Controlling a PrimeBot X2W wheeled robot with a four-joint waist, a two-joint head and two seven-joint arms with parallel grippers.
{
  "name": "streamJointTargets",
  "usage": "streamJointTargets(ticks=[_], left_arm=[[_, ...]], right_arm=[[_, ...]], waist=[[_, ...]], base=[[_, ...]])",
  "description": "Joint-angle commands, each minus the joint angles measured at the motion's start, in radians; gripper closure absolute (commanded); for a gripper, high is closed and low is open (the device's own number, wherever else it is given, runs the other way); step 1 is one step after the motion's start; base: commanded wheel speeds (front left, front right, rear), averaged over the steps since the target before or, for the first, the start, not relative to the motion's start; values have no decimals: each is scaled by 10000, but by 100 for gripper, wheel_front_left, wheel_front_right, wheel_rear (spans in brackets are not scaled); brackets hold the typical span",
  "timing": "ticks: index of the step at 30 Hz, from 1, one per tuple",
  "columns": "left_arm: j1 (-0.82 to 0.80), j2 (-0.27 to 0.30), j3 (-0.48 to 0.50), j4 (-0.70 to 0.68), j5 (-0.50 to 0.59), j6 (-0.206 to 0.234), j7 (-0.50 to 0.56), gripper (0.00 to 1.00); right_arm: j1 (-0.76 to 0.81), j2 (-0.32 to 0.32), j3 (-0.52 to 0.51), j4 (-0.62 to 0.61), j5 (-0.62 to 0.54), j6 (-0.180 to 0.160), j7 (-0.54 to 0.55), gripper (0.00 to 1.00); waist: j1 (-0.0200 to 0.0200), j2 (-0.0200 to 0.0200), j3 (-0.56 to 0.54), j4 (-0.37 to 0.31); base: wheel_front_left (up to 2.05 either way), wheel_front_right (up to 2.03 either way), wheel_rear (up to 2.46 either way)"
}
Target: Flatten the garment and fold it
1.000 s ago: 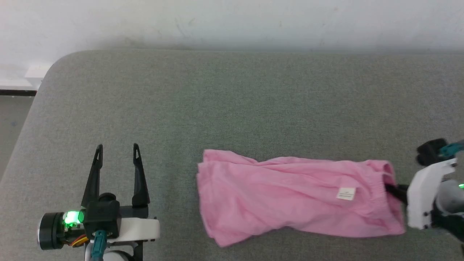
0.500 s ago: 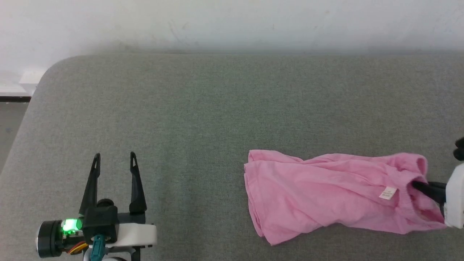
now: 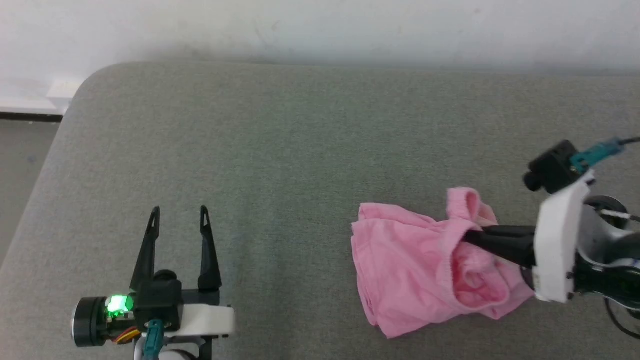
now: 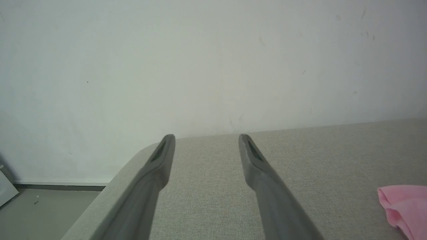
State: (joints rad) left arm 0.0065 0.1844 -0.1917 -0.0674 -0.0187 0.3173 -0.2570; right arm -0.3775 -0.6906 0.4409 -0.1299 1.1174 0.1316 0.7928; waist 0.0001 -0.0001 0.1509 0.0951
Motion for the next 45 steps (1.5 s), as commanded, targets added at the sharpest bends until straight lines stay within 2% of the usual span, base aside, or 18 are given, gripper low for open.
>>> streamJointTargets(ticks=[1,5,10,14,18,19,20,23,29,32,34,37,41,45], left_arm=[[-183,-85,-31,36,111,-40,-47,0],[-409,-236,-140,70,110,-62,-47,0],[-594,-374,-213,125,112,-69,-47,0],[-645,-398,-217,142,112,-64,-47,0],[-644,-372,-125,225,89,-57,-47,0],[-632,-357,-106,246,92,-57,-47,0],[-609,-334,-82,259,96,-56,-47,0],[-509,-237,-9,293,106,-69,-47,0],[-195,-72,144,190,128,-3,-47,0],[-168,-34,165,154,117,-18,-47,0],[-150,-25,198,130,108,-4,-47,0],[-159,-10,241,32,97,-8,-47,0],[-99,-29,373,-64,7,17,-47,0],[-6,-17,554,-143,-77,-55,-47,0]], right_arm=[[-376,264,191,35,-88,-9,108,100],[-1186,794,1100,682,-1006,-9,316,100],[-1762,1521,2322,2300,-1983,-9,250,100],[-1935,1751,3263,3539,-2461,-9,-3,100],[-2081,1741,4069,4227,-2588,-9,-496,100],[-2141,1738,4128,4273,-2499,-9,-709,58],[-2240,1693,4202,4224,-2460,-9,-950,0],[-2563,1316,4250,3675,-2285,-9,-1769,0],[-2840,151,3345,1870,-1971,-9,-3510,0],[-2811,-228,2410,1351,-2499,-9,-5027,0],[-2604,-188,1552,1482,-3021,-9,-6136,0],[-2092,307,77,1847,-4044,-9,-7741,0],[-1083,1361,-1925,2186,-5954,-9,-9499,0],[99,2659,-3405,1973,-7450,-9,-10317,0]], waist=[[-1,1,173,299],[-1,1,411,675],[-1,1,650,1011],[-1,1,718,1118],[-1,1,645,1006],[-1,1,589,948],[-1,1,527,877],[-1,1,296,655],[-1,1,-20,38],[-1,1,-63,-261],[-1,1,-91,-462],[-1,1,-130,-700],[-1,1,-203,-907],[-1,1,-286,-993]], base=[[0,0,0],[0,0,0],[0,0,0],[0,0,0],[0,0,0],[0,0,0],[0,0,0],[0,0,0],[0,0,0],[0,0,0],[0,0,0],[0,0,0],[0,0,0],[0,0,0]])
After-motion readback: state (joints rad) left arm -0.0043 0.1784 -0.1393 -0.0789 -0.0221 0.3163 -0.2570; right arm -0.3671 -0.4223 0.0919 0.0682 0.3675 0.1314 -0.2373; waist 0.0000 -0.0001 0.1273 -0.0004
